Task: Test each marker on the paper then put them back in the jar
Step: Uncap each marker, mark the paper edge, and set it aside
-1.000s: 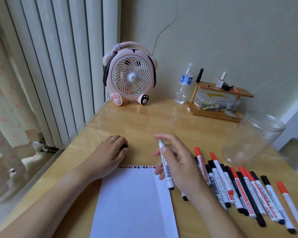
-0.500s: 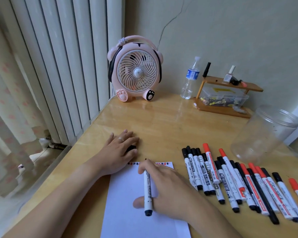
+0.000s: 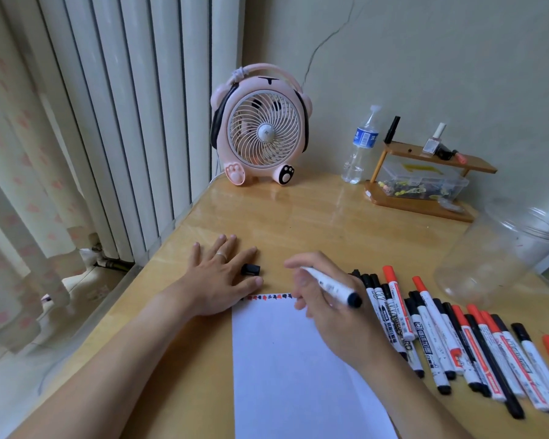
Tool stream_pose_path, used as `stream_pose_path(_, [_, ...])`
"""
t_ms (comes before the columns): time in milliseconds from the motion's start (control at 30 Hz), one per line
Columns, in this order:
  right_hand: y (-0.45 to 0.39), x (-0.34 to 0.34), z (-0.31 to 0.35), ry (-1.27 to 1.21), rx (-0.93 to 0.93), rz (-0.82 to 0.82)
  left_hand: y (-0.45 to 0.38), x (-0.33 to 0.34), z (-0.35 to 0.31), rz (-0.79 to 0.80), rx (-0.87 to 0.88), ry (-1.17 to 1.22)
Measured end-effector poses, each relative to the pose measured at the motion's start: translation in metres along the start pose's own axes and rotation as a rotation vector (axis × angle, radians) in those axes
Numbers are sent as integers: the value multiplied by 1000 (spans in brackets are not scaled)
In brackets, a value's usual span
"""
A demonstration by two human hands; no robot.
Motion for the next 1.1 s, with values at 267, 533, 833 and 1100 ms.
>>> stream_pose_path(267, [-23,36,-14,-313,329,-9,-3,-7,10,-100,14,44])
stream_pose_path(533, [-14,54,-39,-281,430,-36,-6,-7,13,-93,30,119])
stream_pose_path(833, [-15,59,-40,-255,410,-6,-8,-9,16,-147,89,118])
stream_pose_path(1100, [-17,62,-45,-244,401,-26,-10,-7,16,-76,95,106])
Point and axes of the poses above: each hand's wrist, its own y-axis away from the middle knuckle, its own x-axis out of the palm, z = x × y, the point moved 3 cm from there along -y, towards the middle knuckle, and after that the axes turned 8 degrees about -y, right-handed, at the moved point
